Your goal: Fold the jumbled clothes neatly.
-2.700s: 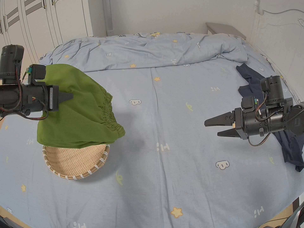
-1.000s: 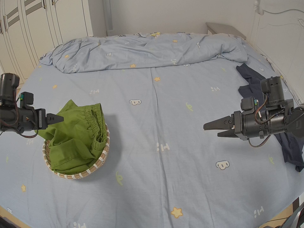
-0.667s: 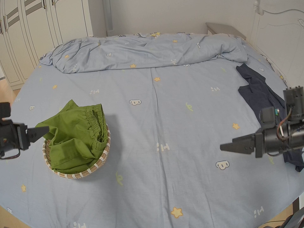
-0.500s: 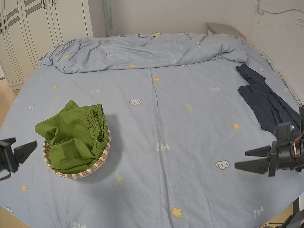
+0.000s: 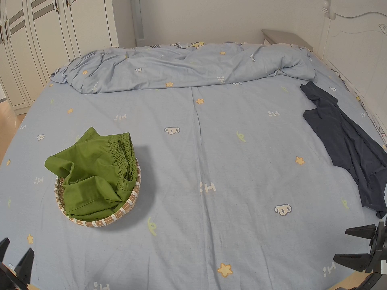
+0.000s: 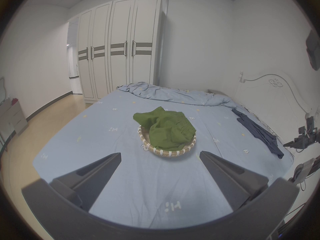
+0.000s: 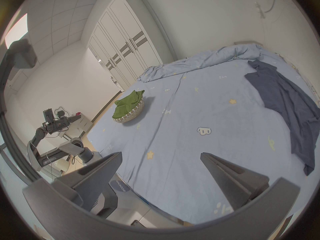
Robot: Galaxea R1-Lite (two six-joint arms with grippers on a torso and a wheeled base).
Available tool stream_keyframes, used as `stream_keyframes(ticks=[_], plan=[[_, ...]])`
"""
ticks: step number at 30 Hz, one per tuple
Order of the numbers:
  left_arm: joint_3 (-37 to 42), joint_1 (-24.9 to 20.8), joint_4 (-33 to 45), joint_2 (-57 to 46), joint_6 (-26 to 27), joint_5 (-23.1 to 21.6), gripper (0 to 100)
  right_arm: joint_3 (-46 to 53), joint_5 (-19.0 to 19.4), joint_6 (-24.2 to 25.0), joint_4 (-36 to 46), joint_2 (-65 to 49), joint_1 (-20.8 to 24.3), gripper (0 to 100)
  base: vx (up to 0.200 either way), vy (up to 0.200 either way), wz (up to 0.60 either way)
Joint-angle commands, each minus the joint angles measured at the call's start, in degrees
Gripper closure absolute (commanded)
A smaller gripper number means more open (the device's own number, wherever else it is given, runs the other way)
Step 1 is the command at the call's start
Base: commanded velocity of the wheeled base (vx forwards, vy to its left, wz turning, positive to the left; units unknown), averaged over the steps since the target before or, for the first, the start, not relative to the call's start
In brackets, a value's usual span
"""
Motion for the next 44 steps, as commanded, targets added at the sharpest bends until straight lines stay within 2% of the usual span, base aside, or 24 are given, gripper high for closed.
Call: stream_keyframes(ticks=[1, 6, 8, 10, 11, 12, 14, 16, 17, 18, 19, 20, 21, 22, 24, 25, 44], plan=[[8.8, -2.3, 1.1, -14.2, -1.0, 0.8, 0, 1.5, -0.3, -0.2, 5.8, -13.8, -1.4, 0, 0.0, 0.0, 0.0], [12.5, -2.1, -2.0, -14.8, -0.2, 0.1, 0, 1.6, -0.5, -0.3, 10.0, -20.3, -3.6, 0, 0.0, 0.0, 0.0], [14.7, -2.0, -6.1, -14.9, 2.4, 0.2, 0, 1.9, -0.5, -0.6, 11.3, -24.8, -6.5, 0, 0.0, 0.0, 0.0], [17.9, -2.0, -12.7, -14.9, 5.2, 0.4, 0, 2.9, -1.3, -1.5, 11.2, -28.4, -11.7, 0, 0.0, 0.0, 0.0], [18.8, -2.0, -14.5, -14.9, 5.8, 0.4, 0, 3.5, -1.7, -1.7, 10.8, -29.6, -11.7, 0, 0.0, 0.0, 0.0], [20.0, -2.0, -17.3, -14.9, 6.5, 0.4, 0, 3.9, -3.9, -2.8, 10.3, -30.7, -11.1, 0, 0.0, 0.0, 0.0], [22.5, -2.0, -22.0, -14.9, 7.4, 0.4, 0, 4.7, -11.6, -5.1, 7.0, -30.9, -10.8, 0, 0.0, 0.0, 0.0], [23.0, -2.0, -22.3, -14.9, 7.6, 0.5, 0, 8.3, -17.9, -6.1, -1.3, -30.8, -10.9, 0, 0.0, 0.0, 0.0], [23.2, -2.0, -22.3, -14.9, 7.4, 0.6, 0, 10.9, -18.9, -6.8, -6.3, -30.8, -10.9, 0, 0.0, 0.0, 0.0], [23.2, -2.0, -22.3, -14.9, 7.4, 0.6, 0, 10.9, -18.9, -6.8, -6.3, -30.8, -10.9, 0, 0.0, 0.0, 0.0], [23.3, -2.0, -22.2, -14.9, 6.8, 0.7, 0, 18.9, -19.7, -10.8, -17.9, -30.8, -10.9, 0, 0.0, 0.0, 0.0], [23.3, -2.0, -22.3, -14.9, 6.6, 0.7, 0, 18.9, -20.3, -12.5, -16.1, -30.8, -10.9, 0, 0.0, 0.0, 0.0], [23.3, -2.0, -22.3, -14.9, 6.5, 0.9, 0, 18.7, -21.2, -13.1, -10.7, -30.8, -10.9, 0, 0.0, 0.0, 0.0], [23.4, -2.0, -22.4, -14.9, 6.5, 1.0, 0, 18.3, -22.0, -11.8, -7.0, -30.8, -10.9, 0, 0.0, 0.0, 0.0], [23.4, -2.0, -22.4, -14.9, 6.5, 1.1, 0, 18.2, -22.3, -10.2, -6.5, -30.8, -10.9, 0, 0.0, 0.0, 0.0], [23.4, -2.0, -22.5, -14.9, 6.7, 1.1, 0, 18.9, -25.9, -5.5, -7.5, -30.8, -10.9, 0, 0.0, 0.0, 0.0], [23.5, -2.0, -22.7, -14.9, 6.7, 1.1, 0, 18.8, -26.6, -5.5, -6.7, -30.8, -10.9, 0, 0.0, 0.0, 0.0]])
